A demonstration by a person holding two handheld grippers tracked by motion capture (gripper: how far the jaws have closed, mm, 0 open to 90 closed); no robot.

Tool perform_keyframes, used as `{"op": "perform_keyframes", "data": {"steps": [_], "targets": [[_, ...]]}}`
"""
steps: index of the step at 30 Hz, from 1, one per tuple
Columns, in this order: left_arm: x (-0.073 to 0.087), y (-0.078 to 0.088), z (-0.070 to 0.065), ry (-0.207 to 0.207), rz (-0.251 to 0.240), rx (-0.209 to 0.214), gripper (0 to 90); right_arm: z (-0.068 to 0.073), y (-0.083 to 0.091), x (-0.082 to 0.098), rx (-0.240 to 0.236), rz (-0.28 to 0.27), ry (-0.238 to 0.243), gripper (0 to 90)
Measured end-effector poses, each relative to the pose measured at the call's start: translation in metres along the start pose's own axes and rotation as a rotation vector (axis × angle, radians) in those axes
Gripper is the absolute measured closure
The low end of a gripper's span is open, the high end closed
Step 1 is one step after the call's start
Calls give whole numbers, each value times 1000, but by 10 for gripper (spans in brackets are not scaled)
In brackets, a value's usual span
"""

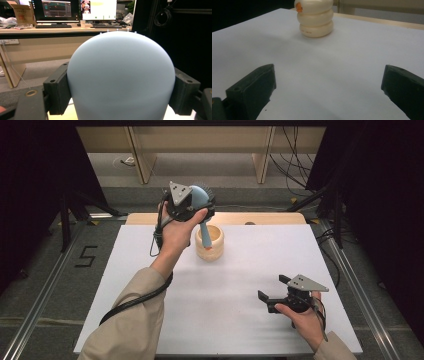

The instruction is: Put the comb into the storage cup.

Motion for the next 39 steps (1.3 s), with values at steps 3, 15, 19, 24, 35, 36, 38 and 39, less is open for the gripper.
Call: {"op": "perform_keyframes", "data": {"steps": [3,15,19,24,35,36,38,39], "targets": [[0,-1,0,1,-2,-2,197,0,0,0,-1,1,0,5],[-5,-3,-1,0,-12,0,197,0,0,1,-2,2,1,5],[-6,-3,0,3,-20,0,197,0,0,1,-1,1,0,5],[-7,-3,1,0,-27,1,197,0,0,1,-2,3,0,5],[-9,-6,-1,-10,-39,7,197,0,-1,1,-2,0,-2,5],[-9,-7,-1,-10,-40,7,197,0,-1,1,-2,0,-2,5],[-9,-8,-2,-10,-43,7,197,-1,0,1,-2,1,-2,5],[-9,-8,-2,-11,-42,9,197,-1,0,1,-1,1,-2,5]]}}
Point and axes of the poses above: each handheld gripper's, and its own axes: y roughly backward along the jaws, x roughly out of its underside, z roughly to its left, the point moved 8 cm from there along -y, roughly forward along the jaws, and after that the axes turned 14 degrees about y, right-handed, at the moved point
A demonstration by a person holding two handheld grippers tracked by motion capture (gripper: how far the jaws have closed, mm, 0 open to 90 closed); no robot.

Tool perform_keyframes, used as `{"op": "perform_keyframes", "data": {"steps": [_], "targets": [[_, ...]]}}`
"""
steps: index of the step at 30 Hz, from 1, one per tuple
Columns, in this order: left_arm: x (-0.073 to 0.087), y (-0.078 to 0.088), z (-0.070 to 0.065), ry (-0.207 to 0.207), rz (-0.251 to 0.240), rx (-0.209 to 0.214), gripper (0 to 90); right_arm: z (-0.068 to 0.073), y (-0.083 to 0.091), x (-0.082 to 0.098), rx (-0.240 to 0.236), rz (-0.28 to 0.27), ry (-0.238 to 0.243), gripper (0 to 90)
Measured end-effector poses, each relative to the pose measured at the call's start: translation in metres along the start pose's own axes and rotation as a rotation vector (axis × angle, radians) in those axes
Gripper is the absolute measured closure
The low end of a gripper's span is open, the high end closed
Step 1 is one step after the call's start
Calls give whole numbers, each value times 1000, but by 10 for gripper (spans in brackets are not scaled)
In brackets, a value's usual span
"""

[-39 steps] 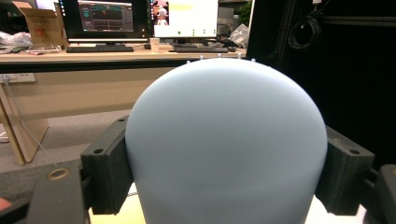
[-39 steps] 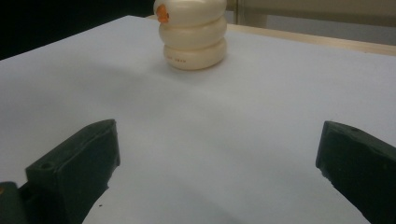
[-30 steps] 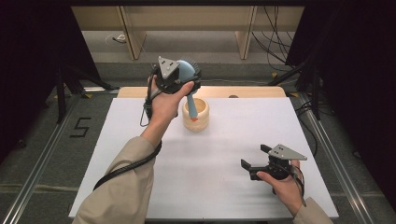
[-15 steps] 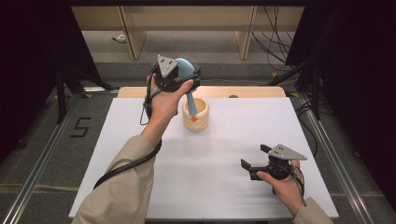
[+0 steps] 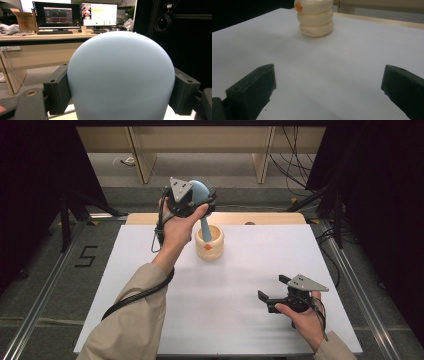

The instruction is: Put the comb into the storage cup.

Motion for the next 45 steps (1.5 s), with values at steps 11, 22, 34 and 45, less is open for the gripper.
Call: {"op": "perform_keyframes", "data": {"steps": [11,22,34,45], "targets": [[0,-4,-1,-5,-5,2,197,0,0,0,-2,-1,-2,5],[2,-7,1,-8,-4,-4,197,0,0,0,-3,-2,-3,5],[3,-13,3,-5,-5,-12,197,0,0,0,-5,-2,-2,5],[3,-17,5,-7,-7,-19,197,0,0,0,-7,-4,-3,5]]}}
Point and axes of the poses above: each handheld gripper's, and its own axes: y roughly backward along the jaws, x roughly out of its underside, z roughly to its left, the point moved 8 cm from there along -y, roughly forward along the jaws, and after that the axes turned 14 degrees about y, right-handed, at the moved point
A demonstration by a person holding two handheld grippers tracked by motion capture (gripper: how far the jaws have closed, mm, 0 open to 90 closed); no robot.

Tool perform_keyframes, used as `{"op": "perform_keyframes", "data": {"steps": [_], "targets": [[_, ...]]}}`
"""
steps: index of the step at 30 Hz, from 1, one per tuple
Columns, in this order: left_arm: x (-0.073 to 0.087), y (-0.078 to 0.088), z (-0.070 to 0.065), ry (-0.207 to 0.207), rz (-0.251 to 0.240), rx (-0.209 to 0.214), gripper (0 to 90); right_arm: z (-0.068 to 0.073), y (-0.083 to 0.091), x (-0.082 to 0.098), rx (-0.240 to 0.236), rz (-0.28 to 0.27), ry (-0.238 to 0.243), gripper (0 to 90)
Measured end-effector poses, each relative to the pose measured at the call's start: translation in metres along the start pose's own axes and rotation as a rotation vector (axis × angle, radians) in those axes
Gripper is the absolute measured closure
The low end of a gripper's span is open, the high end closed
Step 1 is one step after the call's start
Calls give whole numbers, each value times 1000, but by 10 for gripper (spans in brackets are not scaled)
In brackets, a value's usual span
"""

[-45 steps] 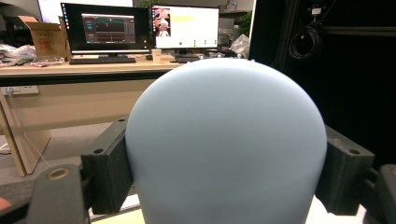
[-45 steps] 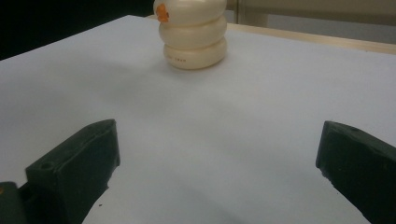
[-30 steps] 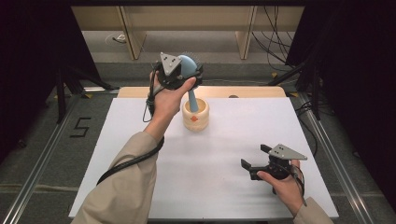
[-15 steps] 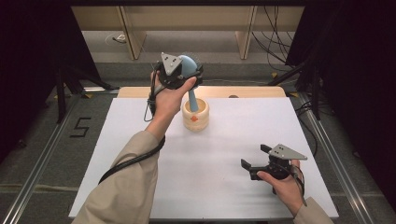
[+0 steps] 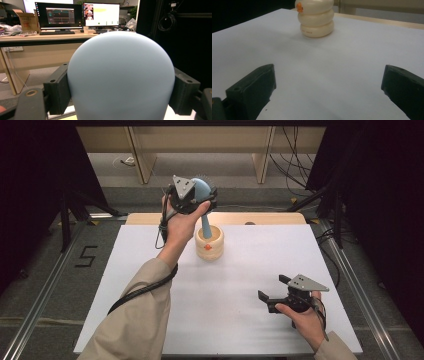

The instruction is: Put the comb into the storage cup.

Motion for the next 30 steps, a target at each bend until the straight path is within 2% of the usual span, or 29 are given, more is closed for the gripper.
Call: {"op": "perform_keyframes", "data": {"steps": [30], "targets": [[3,-11,2,-6,3,-19,197,3,4,-1,-15,-6,15,5]]}}
Point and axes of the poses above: each handheld gripper's, and its own axes: y roughly backward along the jaws, x roughly out of its underside, z roughly to its left, the point moved 8 cm from there along -y, roughly forward along the jaws, and after that the axes turned 14 degrees about y, right-handed, at the moved point
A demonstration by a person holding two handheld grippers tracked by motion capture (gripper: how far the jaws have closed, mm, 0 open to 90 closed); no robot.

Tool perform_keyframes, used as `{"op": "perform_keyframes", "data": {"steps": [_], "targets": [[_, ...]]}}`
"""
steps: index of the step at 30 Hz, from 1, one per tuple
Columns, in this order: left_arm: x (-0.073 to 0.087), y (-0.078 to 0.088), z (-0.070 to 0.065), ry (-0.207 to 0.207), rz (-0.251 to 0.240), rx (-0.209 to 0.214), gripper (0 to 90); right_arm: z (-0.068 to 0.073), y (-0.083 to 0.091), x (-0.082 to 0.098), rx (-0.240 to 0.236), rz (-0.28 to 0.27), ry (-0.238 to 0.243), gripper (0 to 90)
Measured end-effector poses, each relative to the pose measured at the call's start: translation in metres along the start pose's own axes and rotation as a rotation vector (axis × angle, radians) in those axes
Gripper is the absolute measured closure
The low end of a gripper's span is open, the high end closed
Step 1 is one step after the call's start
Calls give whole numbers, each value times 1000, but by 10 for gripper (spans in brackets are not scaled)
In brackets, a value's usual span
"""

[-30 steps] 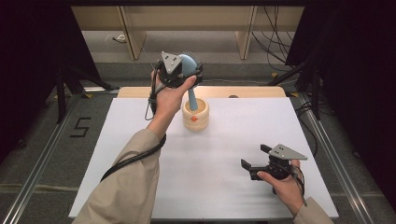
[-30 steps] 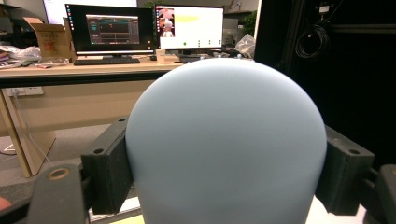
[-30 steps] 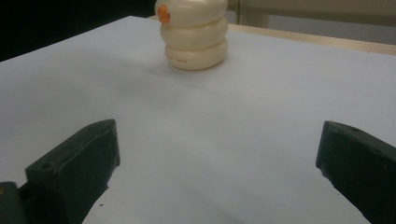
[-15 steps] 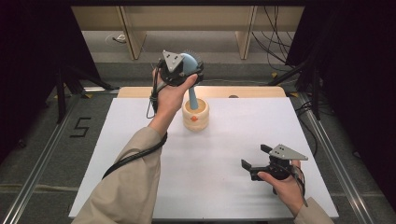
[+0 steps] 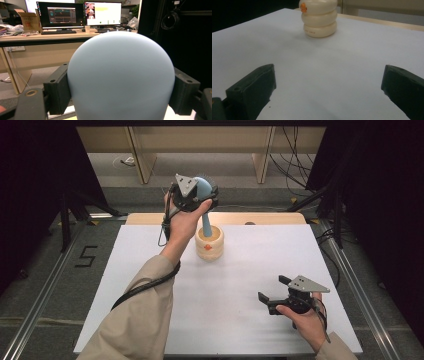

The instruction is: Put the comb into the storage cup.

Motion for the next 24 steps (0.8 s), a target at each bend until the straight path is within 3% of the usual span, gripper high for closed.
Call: {"op": "perform_keyframes", "data": {"steps": [24], "targets": [[8,-5,-2,-10,10,3,197,-1,6,2,0,3,15,5]]}}
Point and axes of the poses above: each handheld gripper's, and its own axes: y roughly backward along the jaws, x roughly out of its underside, z roughly to its left, the point moved 8 cm from there along -y, roughly forward along the jaws, and after that the axes turned 14 degrees about y, right-handed, at the moved point
